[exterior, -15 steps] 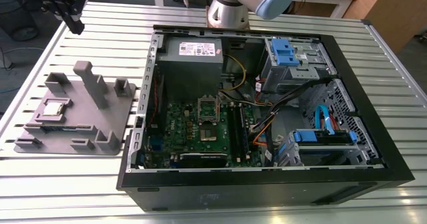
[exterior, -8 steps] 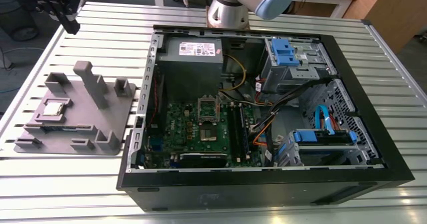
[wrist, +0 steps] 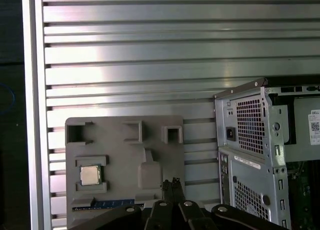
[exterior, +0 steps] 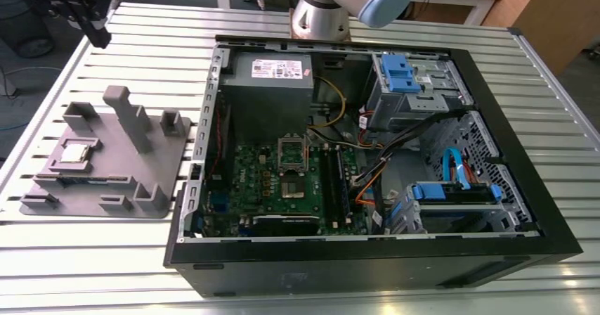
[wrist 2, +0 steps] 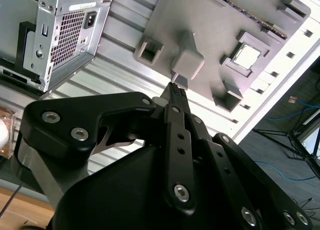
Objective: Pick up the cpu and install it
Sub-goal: 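Reach for the cpu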
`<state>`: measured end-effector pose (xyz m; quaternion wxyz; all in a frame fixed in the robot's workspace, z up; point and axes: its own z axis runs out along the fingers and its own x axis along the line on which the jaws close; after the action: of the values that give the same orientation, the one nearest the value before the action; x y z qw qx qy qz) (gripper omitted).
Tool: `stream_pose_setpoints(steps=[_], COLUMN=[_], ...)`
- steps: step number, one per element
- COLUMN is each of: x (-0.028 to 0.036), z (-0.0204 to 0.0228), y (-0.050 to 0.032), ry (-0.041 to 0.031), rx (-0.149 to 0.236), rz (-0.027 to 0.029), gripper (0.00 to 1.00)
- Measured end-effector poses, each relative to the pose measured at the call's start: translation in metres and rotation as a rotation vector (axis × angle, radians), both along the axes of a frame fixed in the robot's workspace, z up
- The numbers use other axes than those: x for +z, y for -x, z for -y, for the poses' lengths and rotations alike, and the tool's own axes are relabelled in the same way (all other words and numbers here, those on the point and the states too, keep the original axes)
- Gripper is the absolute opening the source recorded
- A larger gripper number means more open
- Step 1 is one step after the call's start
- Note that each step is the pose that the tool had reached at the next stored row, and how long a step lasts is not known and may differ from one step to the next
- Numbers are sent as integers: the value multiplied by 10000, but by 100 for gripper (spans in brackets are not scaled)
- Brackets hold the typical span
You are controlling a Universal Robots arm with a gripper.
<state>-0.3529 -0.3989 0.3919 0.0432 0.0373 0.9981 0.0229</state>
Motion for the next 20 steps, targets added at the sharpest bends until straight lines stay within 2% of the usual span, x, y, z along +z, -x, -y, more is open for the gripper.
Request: stream_pose_setpoints(steps=[10,20], x=[-1,-1], z=[0,0], y=[113,182], ry=[0,0], rx=[1,1], rz=[3,3], gripper=[11,11])
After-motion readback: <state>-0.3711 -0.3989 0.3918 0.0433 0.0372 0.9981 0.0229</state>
